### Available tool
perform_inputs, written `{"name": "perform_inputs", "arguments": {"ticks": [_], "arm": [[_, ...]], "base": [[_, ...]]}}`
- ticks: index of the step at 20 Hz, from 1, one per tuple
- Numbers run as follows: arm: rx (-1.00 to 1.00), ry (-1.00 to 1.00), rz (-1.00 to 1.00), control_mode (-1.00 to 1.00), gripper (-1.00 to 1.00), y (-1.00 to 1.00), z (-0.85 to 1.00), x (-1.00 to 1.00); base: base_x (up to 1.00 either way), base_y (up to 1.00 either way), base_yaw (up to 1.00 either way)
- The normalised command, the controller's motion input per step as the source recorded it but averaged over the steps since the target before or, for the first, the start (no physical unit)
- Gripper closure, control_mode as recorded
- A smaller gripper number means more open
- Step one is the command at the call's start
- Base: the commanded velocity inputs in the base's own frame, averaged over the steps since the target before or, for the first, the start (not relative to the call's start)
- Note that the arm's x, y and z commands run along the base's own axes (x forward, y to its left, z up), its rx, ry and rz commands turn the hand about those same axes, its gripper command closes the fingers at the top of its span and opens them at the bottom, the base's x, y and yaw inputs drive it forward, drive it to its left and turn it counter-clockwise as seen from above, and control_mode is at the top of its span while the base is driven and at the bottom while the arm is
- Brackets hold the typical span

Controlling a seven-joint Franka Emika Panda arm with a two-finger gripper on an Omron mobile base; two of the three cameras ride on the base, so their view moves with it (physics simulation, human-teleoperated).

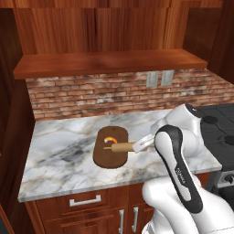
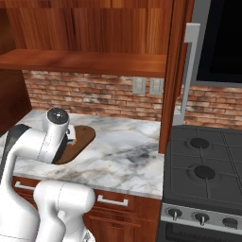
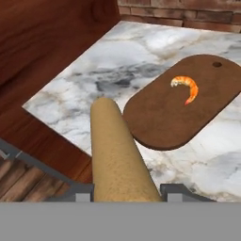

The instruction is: Open the cabinet, retrieve the rolling pin, and place it next to the meat on the cutting board to prepare for tenderizing.

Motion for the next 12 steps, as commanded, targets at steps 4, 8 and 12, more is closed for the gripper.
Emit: {"name": "perform_inputs", "arguments": {"ticks": [4, 8, 12], "arm": [[0.00, -0.01, 0.01, -1.00, 1.00, 0.00, -0.32, 0.40], [0.00, 0.00, 0.01, -1.00, 1.00, 0.00, -0.31, 0.41], [0.00, 0.00, 0.02, -1.00, 1.00, 0.00, -0.31, 0.46]], "base": [[0.00, 0.00, 0.00], [0.00, 0.00, 0.00], [0.00, 0.00, 0.00]]}}
